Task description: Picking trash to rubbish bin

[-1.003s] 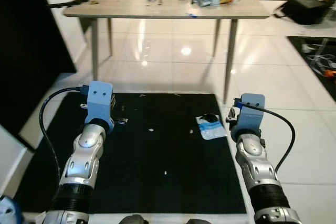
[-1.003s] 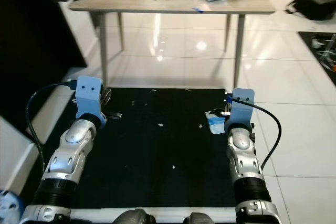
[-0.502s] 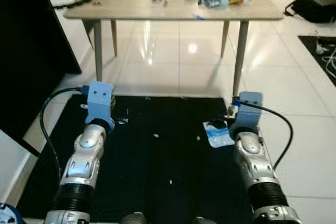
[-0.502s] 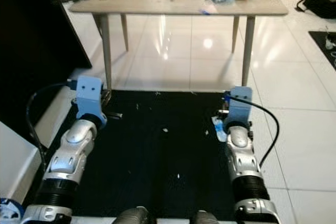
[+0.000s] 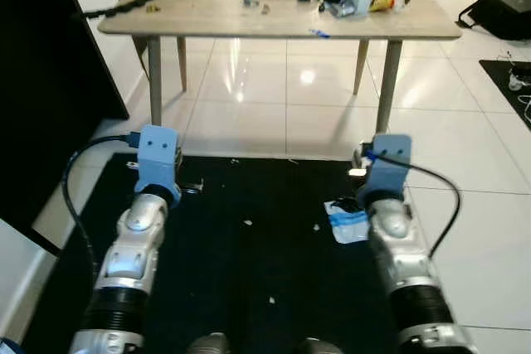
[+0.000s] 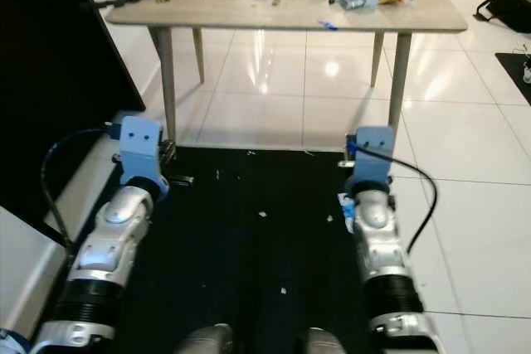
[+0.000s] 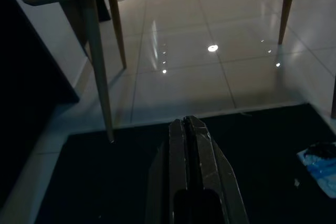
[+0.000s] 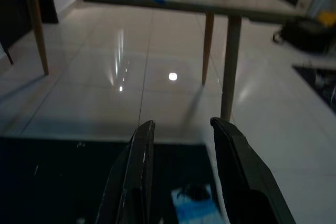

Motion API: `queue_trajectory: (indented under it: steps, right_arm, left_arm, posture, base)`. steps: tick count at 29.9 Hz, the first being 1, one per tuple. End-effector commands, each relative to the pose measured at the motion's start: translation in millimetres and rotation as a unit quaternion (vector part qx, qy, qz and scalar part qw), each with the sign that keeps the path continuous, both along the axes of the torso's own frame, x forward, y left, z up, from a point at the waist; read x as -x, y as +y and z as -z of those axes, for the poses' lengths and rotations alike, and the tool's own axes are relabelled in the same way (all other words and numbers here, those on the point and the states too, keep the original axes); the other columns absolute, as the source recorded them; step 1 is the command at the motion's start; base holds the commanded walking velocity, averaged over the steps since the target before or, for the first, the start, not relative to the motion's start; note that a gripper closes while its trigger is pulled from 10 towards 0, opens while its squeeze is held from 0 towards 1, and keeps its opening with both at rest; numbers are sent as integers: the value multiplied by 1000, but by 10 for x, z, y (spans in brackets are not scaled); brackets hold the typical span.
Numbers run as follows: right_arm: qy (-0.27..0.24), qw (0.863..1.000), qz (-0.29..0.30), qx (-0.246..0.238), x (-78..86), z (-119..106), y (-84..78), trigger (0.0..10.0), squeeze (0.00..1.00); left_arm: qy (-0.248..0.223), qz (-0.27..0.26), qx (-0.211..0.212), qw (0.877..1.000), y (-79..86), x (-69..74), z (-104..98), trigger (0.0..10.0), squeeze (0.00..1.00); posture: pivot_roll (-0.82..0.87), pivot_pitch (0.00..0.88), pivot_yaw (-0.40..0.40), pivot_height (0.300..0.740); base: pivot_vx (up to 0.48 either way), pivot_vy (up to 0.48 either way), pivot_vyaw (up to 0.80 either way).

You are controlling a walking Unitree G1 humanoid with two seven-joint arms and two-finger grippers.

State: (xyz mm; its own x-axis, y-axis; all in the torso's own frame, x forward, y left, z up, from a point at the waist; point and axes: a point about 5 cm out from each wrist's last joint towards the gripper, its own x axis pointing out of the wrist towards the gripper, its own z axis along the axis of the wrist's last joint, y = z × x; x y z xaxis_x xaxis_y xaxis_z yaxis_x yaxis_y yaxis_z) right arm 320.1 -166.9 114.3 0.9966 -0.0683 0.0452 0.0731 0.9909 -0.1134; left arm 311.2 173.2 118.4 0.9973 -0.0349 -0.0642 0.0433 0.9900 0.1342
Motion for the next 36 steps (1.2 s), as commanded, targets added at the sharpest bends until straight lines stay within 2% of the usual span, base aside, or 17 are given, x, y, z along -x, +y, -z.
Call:
queue_trajectory:
  steps: [1, 9, 20, 30, 36]
  right_arm:
    - [-13, 999, -49, 13, 8, -33, 186, 10000, 0]
    - [-25, 997, -76, 0, 24, -56, 297, 10000, 0]
    - [-27, 995, -97, -5, 78, -46, 386, 10000, 0]
    - [-27, 996, -85, -8, 77, -42, 381, 10000, 0]
    - [-23, 996, -83, 9, 77, -22, 356, 10000, 0]
  left_arm:
    - [6, 1, 1, 1000, -10, 18, 26, 10000, 0]
    - [7, 14, 5, 1000, -88, 18, 31, 10000, 0]
    - [6, 1, -3, 1000, -22, 1, 21, 10000, 0]
    - [2, -5, -2, 1000, -18, -7, 6, 10000, 0]
    - [4, -9, -2, 1000, 6, -1, 14, 10000, 0]
  posture:
    - [33, 45, 20, 740]
    - [32, 45, 21, 740]
    - [30, 46, 21, 740]
    - [32, 52, 23, 740]
    - [32, 52, 23, 740]
  base:
    - [322, 0, 0]
    - [324, 0, 0]
    - [324, 0, 0]
    - [319, 0, 0]
    - [319, 0, 0]
